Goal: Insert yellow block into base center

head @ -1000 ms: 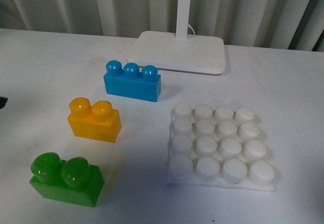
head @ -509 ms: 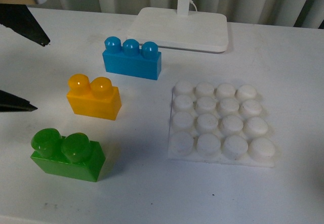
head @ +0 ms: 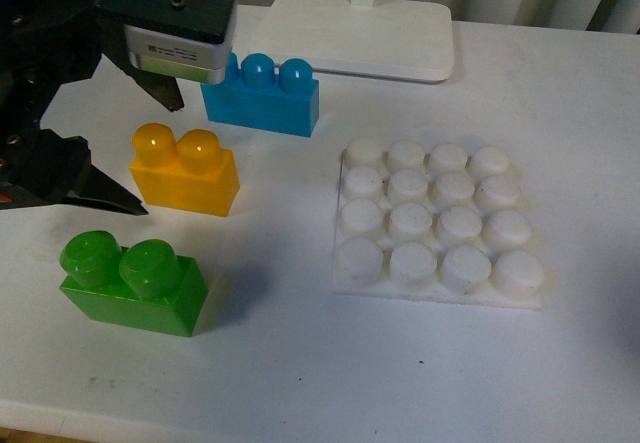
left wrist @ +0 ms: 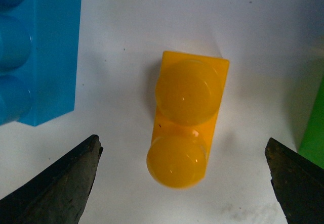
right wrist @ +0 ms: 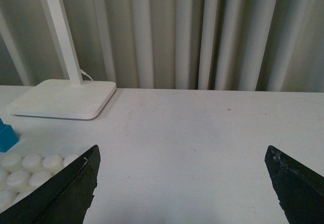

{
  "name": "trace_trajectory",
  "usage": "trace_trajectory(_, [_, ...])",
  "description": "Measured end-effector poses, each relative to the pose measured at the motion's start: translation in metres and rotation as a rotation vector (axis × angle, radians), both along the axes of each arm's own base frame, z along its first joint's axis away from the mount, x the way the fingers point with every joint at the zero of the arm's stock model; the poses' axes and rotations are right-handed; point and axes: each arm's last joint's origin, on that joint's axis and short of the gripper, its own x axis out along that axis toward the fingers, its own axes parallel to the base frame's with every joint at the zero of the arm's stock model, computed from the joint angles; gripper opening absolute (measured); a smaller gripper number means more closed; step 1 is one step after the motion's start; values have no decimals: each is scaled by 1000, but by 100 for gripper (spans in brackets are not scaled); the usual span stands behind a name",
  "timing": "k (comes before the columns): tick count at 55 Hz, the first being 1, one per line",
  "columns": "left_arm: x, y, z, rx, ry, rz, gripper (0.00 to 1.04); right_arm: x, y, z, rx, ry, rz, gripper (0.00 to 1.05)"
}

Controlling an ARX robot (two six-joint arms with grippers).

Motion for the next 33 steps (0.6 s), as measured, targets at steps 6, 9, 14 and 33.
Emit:
trace_trajectory(6, [4,-7,-6,3,18,-12,98,0,0,0,0,0,0,96])
trace_trajectory(9, [5,-9,-9,3,26,-13,97,0,0,0,0,0,0,96])
trace_trajectory(14, [5,-10,-12,3,34,-13,84,0,0,0,0,0,0,96])
trace_trajectory(33, [5,-14,-13,-37,48,0,33,0,0,0,0,0,0,96])
